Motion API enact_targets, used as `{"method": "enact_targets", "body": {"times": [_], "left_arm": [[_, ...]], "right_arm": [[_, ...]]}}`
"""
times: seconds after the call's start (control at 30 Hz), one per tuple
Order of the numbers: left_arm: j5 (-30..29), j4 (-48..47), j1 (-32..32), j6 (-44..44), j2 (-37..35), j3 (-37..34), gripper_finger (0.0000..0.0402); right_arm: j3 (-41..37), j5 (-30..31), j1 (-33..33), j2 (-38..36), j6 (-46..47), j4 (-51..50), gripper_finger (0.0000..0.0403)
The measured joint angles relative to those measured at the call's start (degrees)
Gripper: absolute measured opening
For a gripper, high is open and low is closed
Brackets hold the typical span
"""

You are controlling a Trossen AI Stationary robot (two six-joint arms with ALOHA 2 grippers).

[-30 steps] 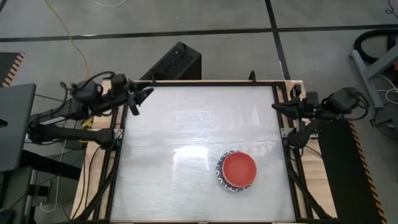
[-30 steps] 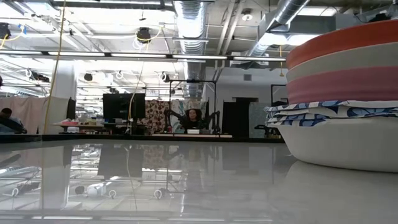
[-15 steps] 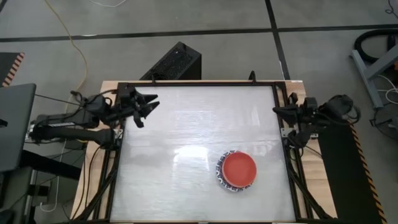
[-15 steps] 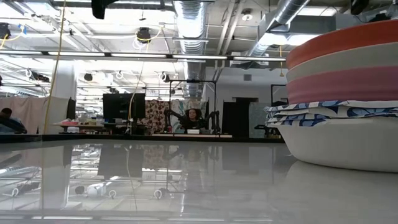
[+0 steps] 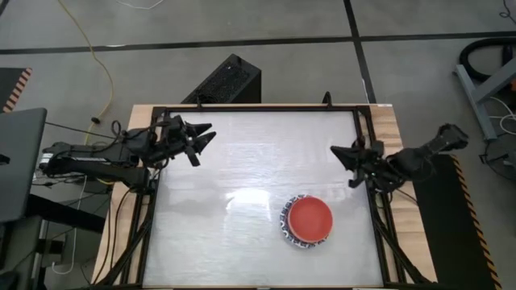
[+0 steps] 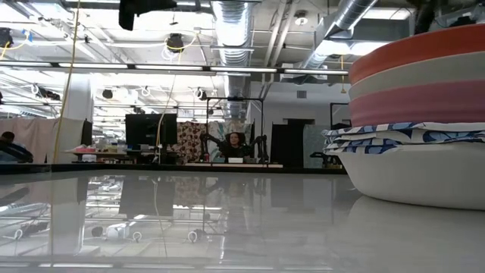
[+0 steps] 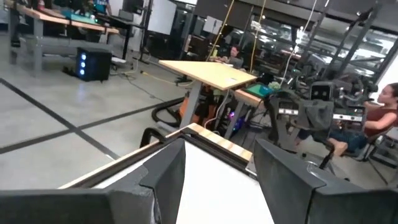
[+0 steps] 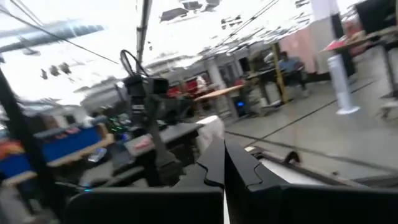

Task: Nest bowls inside each other
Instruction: Return to Home Position

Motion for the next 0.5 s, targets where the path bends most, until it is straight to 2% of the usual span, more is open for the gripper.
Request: {"method": "enact_targets", "body": {"times": [0.1, 0.13, 0.2, 0.37, 0.5], "left_arm": [[0.1, 0.0, 0.0, 0.0, 0.3, 0.0, 0.0178], [0.5, -0.2, 0.0, 0.0, 0.3, 0.0, 0.0178], [2.3, -0.2, 0.2, 0.0, 0.3, 0.0, 0.0178], [10.7, -0.3, 2.5, -1.0, -0.1, 0.0, 0.0178], [13.4, -3.3, 5.2, -1.3, -1.8, 0.0, 0.0178]], "right_arm": [[3.2, -3.2, -4.8, 3.9, -1.8, -0.4, 0.0014], [4.6, -5.9, -6.9, 4.7, -2.2, -1.2, 0.0014], [7.6, -13.6, -11.8, 5.6, -2.3, -4.6, 0.0014], [14.9, -34.2, -25.7, 6.5, -1.1, -18.5, 0.0014], [18.1, -44.0, -34.6, 4.5, 0.5, -28.3, 0.0014]]}}
